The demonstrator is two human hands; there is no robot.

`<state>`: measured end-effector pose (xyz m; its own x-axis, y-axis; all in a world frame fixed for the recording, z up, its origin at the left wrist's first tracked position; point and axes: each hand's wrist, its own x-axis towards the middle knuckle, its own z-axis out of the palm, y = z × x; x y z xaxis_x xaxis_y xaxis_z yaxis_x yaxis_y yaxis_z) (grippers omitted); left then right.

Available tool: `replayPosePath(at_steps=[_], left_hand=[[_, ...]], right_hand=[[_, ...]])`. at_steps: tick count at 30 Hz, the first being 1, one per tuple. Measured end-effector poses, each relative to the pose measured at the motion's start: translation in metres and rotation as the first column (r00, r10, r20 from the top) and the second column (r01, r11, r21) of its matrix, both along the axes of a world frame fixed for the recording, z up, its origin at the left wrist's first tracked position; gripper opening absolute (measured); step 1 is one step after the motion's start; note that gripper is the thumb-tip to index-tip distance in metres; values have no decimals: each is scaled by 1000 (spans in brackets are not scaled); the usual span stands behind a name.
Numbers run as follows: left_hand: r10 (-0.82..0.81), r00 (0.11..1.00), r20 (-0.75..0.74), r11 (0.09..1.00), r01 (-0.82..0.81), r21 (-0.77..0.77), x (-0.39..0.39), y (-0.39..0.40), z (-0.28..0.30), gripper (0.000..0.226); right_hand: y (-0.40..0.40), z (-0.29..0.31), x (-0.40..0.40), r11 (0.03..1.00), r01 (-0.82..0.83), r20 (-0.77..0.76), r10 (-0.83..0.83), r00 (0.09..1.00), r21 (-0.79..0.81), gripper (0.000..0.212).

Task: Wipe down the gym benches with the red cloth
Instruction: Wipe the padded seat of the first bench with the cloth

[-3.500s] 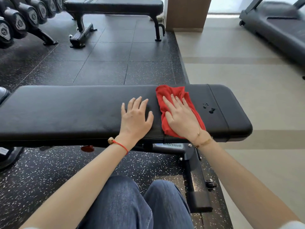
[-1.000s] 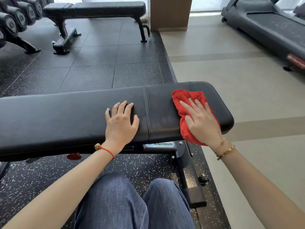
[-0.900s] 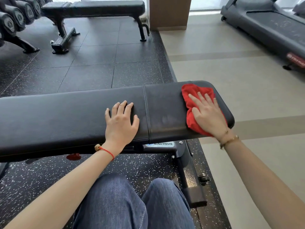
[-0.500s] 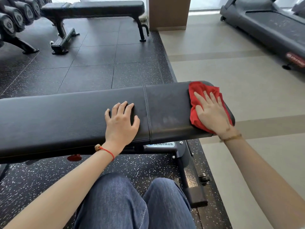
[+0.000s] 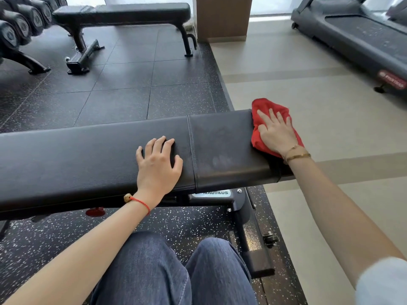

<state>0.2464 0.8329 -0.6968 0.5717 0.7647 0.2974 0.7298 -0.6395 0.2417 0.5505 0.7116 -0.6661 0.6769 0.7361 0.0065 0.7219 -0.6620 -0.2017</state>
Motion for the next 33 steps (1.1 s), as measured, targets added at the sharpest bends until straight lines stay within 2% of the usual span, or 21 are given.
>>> replayPosePath(at_steps=[5, 7, 10, 13, 16, 20, 24, 29, 33], left_hand=[[0, 1000, -7, 1000, 0, 7, 0, 0, -1, 48], [6, 1000, -13, 1000, -5, 11, 1, 0, -2, 49], [9, 1000, -15, 1000, -9, 2, 2, -1, -2, 49], [11, 1000, -10, 1000, -11, -9, 2, -2, -1, 49], [6, 1000, 2, 1000, -6, -21, 1, -1, 0, 50], [-11, 1000, 27, 998, 13, -54, -3, 0, 0, 51], [-25, 1000, -16, 1000, 24, -19, -20, 2, 2, 49], [50, 996, -71, 998, -46, 47, -64, 23, 1, 49], [107, 993, -42, 994, -106, 26, -71, 29, 2, 55]], right_hand=[[-41, -15, -45, 968, -233, 89, 225, 970, 94, 57], [-39, -14, -40, 970, -232, 49, 228, 972, 80, 56], [-2, -4, -24, 990, -140, -24, 141, 990, 22, 56], [44, 4, -36, 994, -110, 10, 110, 994, -22, 56], [67, 1, -87, 962, -273, 75, 273, 959, -18, 57], [43, -10, -149, 863, -499, 101, 492, 865, 73, 58], [13, -15, -127, 886, -449, 70, 444, 893, 113, 57], [54, -6, -102, 967, -252, 69, 249, 966, 28, 57], [81, -5, -145, 932, -363, 129, 360, 924, 6, 58]])
